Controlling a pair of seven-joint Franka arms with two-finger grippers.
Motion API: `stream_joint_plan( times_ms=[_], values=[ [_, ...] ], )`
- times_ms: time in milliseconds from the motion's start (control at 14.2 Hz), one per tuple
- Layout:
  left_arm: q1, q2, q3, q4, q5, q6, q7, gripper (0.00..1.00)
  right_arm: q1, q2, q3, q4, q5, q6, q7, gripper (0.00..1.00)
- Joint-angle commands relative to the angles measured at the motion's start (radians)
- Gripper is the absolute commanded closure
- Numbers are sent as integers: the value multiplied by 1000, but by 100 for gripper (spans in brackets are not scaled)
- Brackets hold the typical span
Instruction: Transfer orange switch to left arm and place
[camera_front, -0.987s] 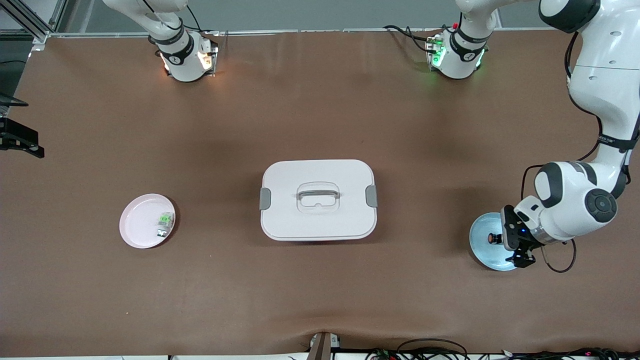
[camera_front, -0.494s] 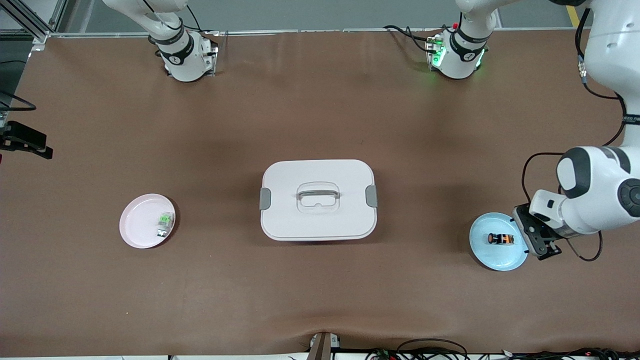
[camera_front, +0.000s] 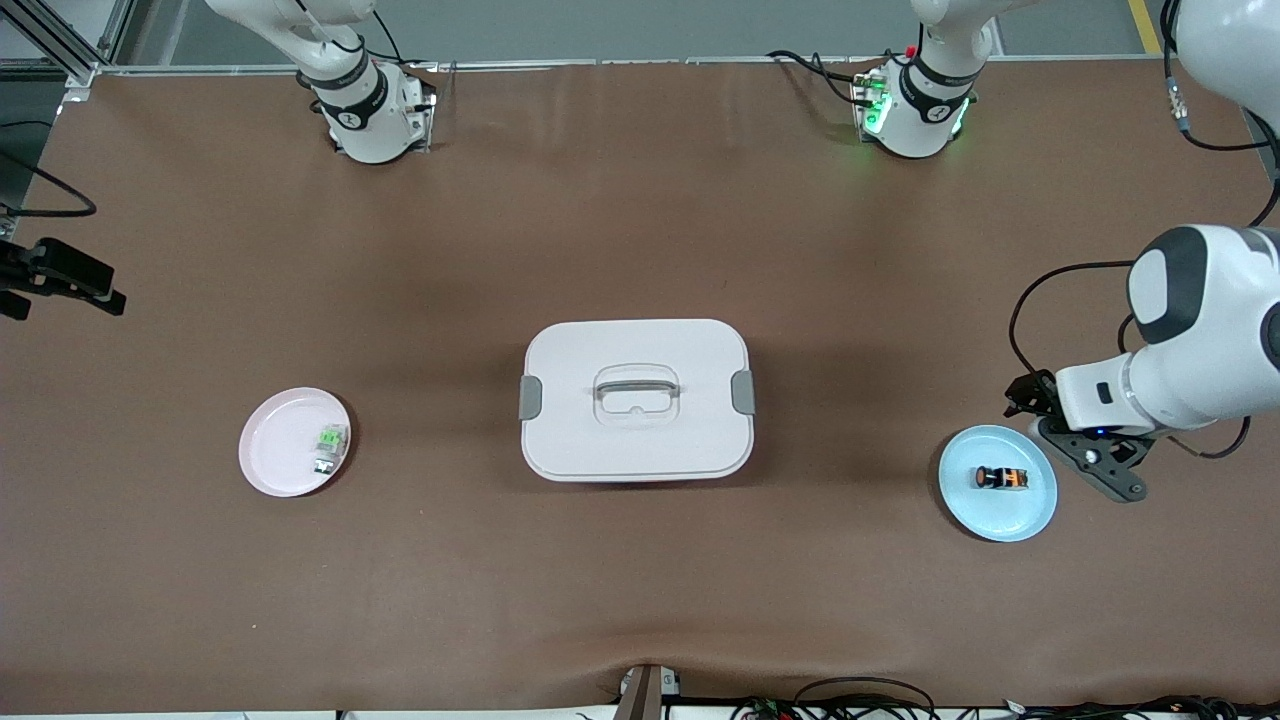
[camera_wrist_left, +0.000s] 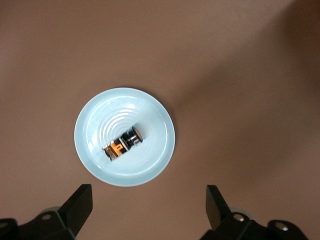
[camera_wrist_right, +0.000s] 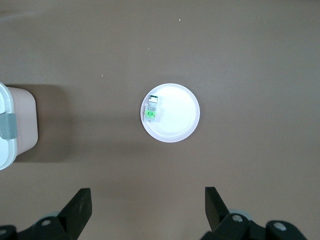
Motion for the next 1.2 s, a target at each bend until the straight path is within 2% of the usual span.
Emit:
stream_joint_plan(
  times_ms=[0,282,494,776,1128],
  values=[
    [11,-69,-36,-31,-14,-51,-245,0,-23,-49,7,-71,20,23,20,0],
    [10,-146,-48,-32,-13,-103,-374,0,-31,-49,7,-74,18,23,52,0],
    [19,-198,-47,-22,-13,-145,-399,0,-45,-52,7,-95,20,25,52,0],
    [22,-221,-39,11,2,-158,-377,0,-48,-59,7,-104,20,20,52,0],
    [42,-218,-36,103,4,-258,-367,0,-46,-83,7,-149,20,29,51,0]
  ],
)
